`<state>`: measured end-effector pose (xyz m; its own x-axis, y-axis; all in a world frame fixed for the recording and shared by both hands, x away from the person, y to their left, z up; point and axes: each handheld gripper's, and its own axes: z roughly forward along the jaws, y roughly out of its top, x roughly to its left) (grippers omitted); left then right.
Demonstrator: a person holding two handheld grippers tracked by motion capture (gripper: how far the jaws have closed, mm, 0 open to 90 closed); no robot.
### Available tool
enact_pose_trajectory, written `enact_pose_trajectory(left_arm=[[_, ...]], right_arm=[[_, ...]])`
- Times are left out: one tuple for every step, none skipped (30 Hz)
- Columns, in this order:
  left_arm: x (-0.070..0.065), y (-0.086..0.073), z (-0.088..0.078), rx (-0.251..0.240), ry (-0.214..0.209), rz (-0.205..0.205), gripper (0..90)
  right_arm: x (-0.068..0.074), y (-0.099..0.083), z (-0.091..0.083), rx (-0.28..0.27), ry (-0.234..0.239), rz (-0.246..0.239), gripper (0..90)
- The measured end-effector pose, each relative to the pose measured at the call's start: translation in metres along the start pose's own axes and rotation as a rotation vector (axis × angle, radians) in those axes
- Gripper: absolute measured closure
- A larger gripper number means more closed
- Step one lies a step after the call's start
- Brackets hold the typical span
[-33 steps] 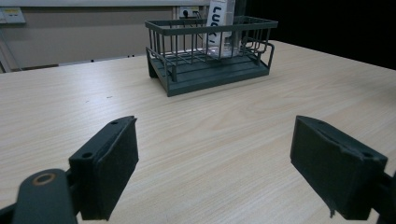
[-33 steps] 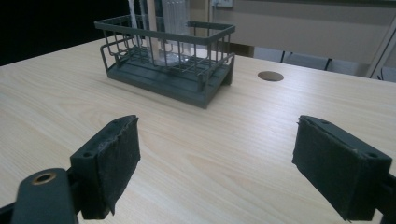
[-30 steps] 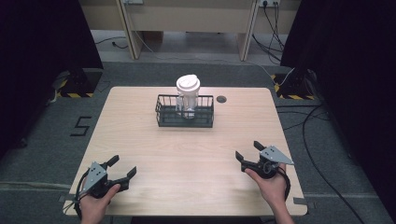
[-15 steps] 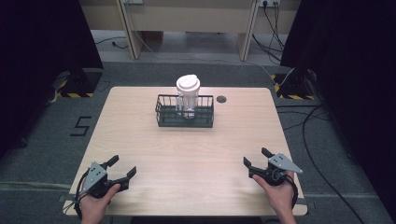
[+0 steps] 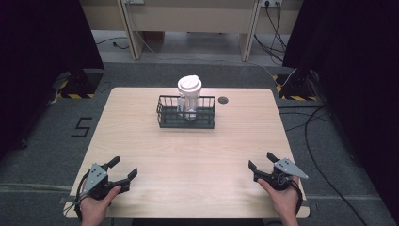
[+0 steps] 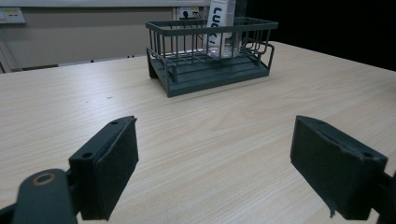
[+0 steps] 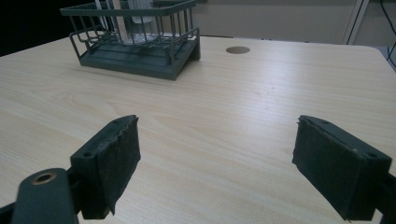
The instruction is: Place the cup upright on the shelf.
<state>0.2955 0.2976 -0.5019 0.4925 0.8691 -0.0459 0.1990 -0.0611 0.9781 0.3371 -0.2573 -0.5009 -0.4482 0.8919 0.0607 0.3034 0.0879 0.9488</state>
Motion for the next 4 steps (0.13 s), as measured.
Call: enact_pose_trajectory(left_arm=[[0.0001, 0.0002, -0.0001, 0.000, -0.001, 0.000, 14.7], [0.0000, 0.0002, 0.0001, 0.000, -0.008, -0.004, 14.7], [0.0001, 0.0002, 0.0001, -0.001, -0.009, -0.005, 14.7], [0.0002, 0.0002, 0.0000, -0.002, -0.009, -0.006, 14.7]], right_arm=[[0.0001, -0.0008, -0.0003, -0.001, -0.002, 0.004, 15.5], [0.0001, -0.0013, -0.0009, -0.002, -0.003, 0.004, 15.5], [0.0001, -0.0015, -0.0012, -0.004, -0.003, 0.004, 15.5], [-0.0001, -0.0015, -0.0017, -0.007, -0.004, 0.006, 15.5]])
